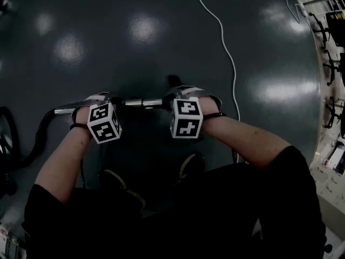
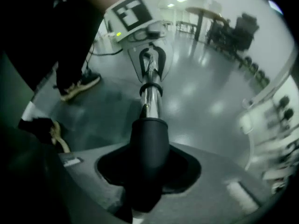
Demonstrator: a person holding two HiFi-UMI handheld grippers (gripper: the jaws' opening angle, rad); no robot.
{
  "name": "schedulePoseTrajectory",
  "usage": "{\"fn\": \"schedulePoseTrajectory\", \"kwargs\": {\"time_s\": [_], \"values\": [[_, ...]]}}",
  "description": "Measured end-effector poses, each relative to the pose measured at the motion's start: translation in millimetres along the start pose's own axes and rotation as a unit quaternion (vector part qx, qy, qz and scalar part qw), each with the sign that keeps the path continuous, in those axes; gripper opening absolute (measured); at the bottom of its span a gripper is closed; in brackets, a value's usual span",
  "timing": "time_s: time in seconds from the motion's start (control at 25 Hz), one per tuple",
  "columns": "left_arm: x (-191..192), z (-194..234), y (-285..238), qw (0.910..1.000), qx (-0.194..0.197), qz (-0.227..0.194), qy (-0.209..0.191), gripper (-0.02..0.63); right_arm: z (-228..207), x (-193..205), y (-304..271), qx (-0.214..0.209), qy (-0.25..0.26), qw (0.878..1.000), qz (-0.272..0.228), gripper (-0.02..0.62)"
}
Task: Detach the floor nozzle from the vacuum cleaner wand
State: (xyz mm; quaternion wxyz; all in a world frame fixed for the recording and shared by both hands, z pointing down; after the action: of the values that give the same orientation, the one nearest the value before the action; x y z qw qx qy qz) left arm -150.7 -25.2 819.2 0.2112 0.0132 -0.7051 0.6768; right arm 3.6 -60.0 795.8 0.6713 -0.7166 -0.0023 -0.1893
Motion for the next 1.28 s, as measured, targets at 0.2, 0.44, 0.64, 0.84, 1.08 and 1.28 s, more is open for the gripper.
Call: {"fn": "schedulePoseTrajectory", "kwargs": {"time_s": [0.2, 0.44, 0.64, 0.84, 1.08, 1.28], "values": [[1, 5, 6, 0.9997, -0.001, -0.020, 0.015, 0.172, -8, 3, 5, 0.187, 0.134, 0.973, -0.019, 0.127], [7, 0, 4, 0.9999, -0.011, -0.006, 0.003, 0.172, -3, -2, 2, 0.025, 0.007, 0.999, -0.045, 0.126], [4, -2, 3, 0.9999, -0.009, -0.006, -0.011, 0.172, -2, 3, 3, -0.198, -0.157, 0.966, -0.061, 0.127], [1, -1, 3, 0.9998, -0.013, -0.011, -0.009, 0.172, -2, 3, 9, -0.217, -0.176, 0.957, -0.079, 0.126], [1, 2, 4, 0.9998, -0.009, -0.015, 0.009, 0.173, -3, 5, 7, 0.097, 0.081, 0.991, -0.049, 0.126], [-1, 2, 3, 0.9996, -0.012, -0.020, 0.015, 0.173, -5, 10, 8, 0.188, 0.161, 0.967, -0.054, 0.127]]}}
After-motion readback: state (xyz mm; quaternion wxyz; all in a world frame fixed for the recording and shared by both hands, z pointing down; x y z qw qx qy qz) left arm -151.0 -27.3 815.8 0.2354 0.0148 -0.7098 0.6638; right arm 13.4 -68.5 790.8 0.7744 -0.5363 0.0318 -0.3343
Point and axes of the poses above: the fingertips, and each gripper's own axes: y backward along the fingers, z to its left, x out of its underside, the point moved 5 cm from there along y, backward along the fingers, and after that the axes turned 2 degrees about -x, right-handed, at the moved point
